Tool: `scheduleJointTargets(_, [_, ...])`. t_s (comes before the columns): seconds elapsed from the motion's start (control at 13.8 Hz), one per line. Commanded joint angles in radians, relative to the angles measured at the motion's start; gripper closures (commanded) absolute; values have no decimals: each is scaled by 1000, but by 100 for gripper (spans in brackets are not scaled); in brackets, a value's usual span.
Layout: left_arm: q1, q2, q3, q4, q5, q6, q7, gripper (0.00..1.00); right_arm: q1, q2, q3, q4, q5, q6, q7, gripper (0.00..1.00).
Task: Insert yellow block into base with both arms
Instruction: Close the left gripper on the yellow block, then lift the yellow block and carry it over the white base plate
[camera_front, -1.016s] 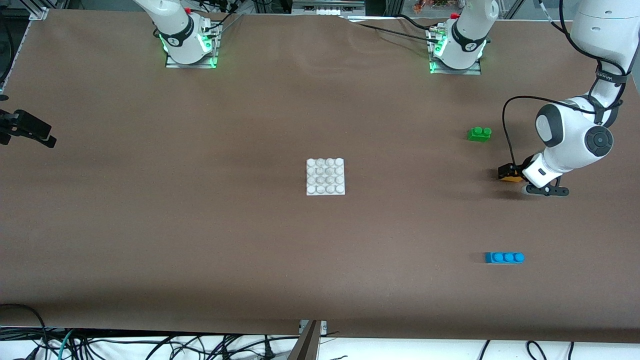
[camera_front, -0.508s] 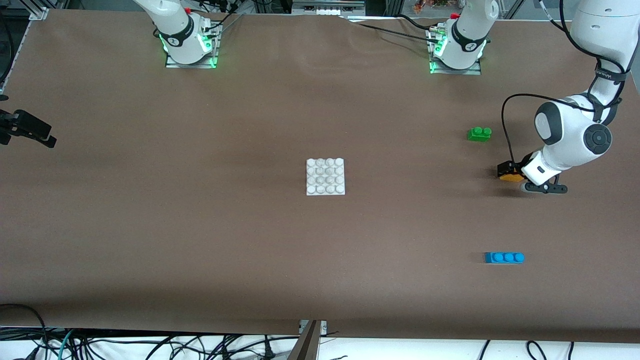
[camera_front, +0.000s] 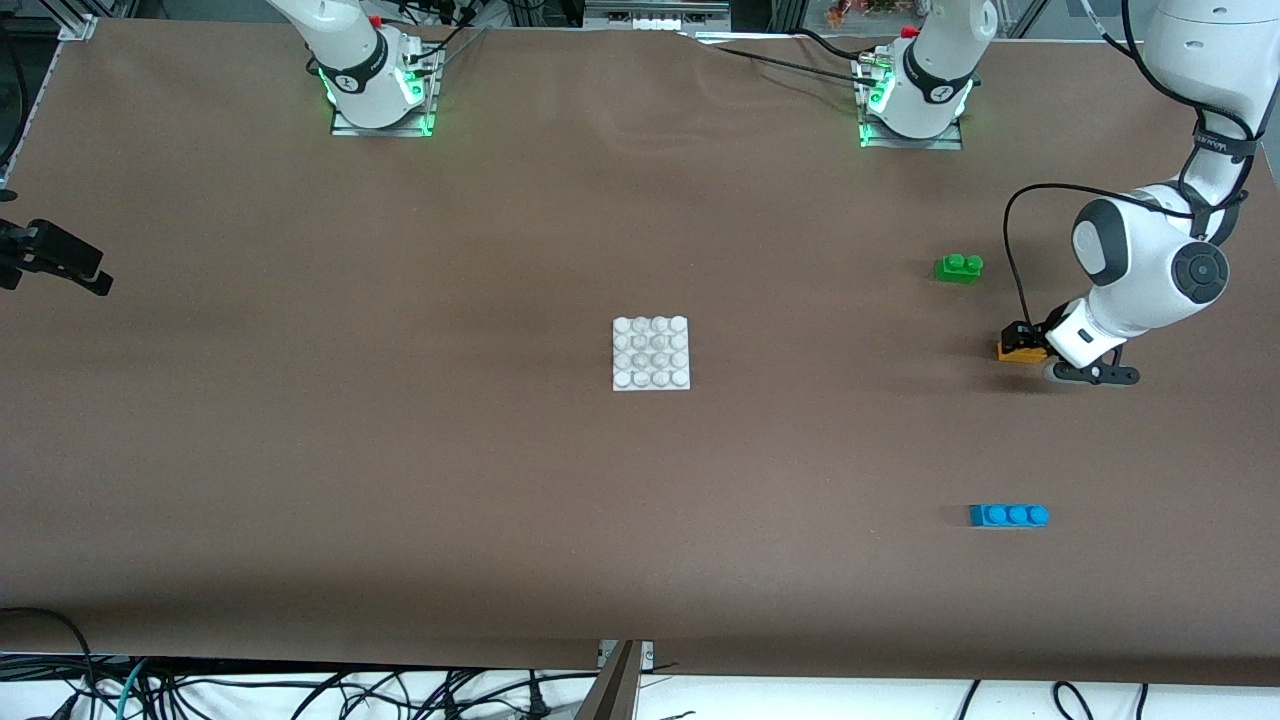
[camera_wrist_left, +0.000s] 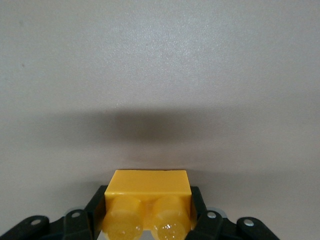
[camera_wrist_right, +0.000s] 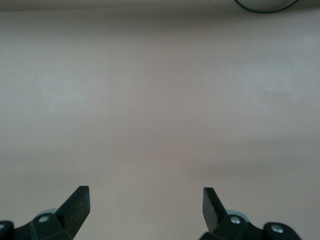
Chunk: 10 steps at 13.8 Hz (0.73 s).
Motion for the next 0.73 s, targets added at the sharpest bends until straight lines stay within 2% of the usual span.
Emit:
scheduleJointTargets(0.0, [10,-83,-7,-14,4,-35,5,100,-8,-5,5,-5,5,2,-14,0])
scheduleJointTargets(0.15, [-9,-143,-13,-2,-24,-83,-24,100,-10,-5,5,-5,5,2,-14,0])
scheduleJointTargets(0.36, [-110,-198,-18,39,-117,-153,-76,100,-8,-5,5,-5,5,2,-12,0])
scheduleJointTargets(0.65, [-269,-220,-91,104,-122,-198,-367,100,-10,-5,5,-5,5,2,-10,0])
